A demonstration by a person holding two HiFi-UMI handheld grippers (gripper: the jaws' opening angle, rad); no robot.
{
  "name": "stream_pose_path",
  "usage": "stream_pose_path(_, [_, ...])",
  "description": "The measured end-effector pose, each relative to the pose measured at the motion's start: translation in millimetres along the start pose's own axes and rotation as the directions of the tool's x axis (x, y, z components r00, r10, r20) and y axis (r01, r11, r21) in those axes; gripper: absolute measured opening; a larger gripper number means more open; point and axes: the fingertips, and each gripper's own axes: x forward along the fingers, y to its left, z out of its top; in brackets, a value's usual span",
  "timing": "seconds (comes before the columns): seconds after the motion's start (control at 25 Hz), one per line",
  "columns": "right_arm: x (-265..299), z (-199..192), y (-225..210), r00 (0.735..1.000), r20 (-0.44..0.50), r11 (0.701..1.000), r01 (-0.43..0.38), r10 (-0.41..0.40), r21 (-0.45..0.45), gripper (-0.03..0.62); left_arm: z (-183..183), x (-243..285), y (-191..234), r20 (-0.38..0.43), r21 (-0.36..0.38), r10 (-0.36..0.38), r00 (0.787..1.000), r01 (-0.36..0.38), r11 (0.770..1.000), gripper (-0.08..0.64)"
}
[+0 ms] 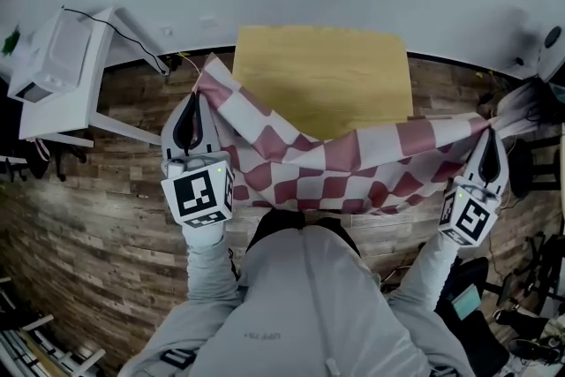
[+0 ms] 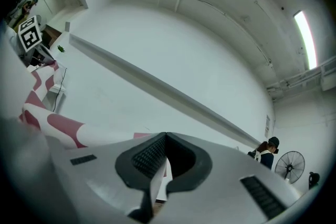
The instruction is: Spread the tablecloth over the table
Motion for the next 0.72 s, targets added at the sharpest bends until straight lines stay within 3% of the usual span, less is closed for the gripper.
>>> stream_pose_path(0.28, [16.4,-9.8,-1.9,0.999,-0.039,1.0,0.002,-0.002,-0.013,0.02,-5.4,17.8,-0.2,-0.023,-0.002,-0.001,1.0,0.001,1.0,0.025])
stream_pose_path(0.72, [49.2,-21.6,0.8,0.999,-0.023,0.999,-0.047,0.047,0.008,0.02,3.0,25.5,-4.9,-0.025,0.015,0.069,0.997,-0.068,0.998,0.025])
